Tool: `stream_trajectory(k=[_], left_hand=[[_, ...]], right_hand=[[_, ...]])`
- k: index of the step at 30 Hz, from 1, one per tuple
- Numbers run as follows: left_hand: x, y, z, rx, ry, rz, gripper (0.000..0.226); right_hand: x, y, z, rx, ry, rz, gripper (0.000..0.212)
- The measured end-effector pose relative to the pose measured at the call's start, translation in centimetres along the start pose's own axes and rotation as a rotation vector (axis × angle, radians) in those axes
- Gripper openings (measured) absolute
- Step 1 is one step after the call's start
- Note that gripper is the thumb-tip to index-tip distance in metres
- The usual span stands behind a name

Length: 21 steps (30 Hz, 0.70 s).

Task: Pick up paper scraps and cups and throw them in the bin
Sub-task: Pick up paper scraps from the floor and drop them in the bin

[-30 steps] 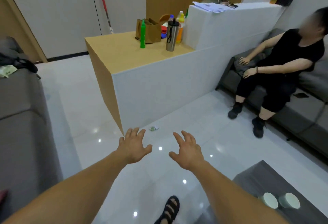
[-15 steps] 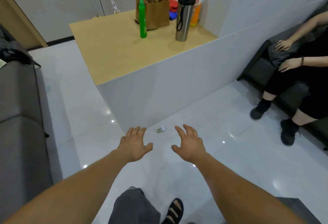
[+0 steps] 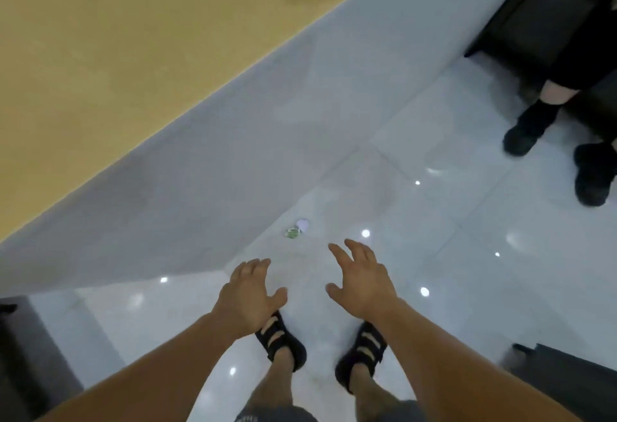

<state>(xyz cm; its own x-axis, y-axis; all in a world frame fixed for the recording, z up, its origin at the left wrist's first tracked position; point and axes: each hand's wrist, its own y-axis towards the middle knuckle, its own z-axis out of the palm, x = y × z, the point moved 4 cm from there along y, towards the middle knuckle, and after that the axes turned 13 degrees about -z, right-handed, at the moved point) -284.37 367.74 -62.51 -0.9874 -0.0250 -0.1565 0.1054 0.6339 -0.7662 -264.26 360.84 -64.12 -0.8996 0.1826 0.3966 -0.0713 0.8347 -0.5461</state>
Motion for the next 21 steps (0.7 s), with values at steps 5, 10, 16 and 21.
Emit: stream_trajectory(k=[5,10,16,21], left_hand=[[-0.4,14.5,7.7,0.057,-0.095,-0.079,0.073],[0.8,26.7,15.3,0.059,-0.122,-0.139,0.073],[4.4,36.6,22.1,0.023,-0.178,-0.189,0.071],[6.2,39.4,24.4,0.018,-0.247,-0.186,0.071]], right_hand=[[-6.8,13.1,10.2,0.059,0.059,-0.012,0.078],[-11.4,24.8,19.3,0.059,0.029,-0.052,0.078],[-14.9,36.1,27.2,0.002,-0.062,-0.161,0.078],[-15.9,40.6,30.2,-0.075,-0.134,-0.207,0.058]])
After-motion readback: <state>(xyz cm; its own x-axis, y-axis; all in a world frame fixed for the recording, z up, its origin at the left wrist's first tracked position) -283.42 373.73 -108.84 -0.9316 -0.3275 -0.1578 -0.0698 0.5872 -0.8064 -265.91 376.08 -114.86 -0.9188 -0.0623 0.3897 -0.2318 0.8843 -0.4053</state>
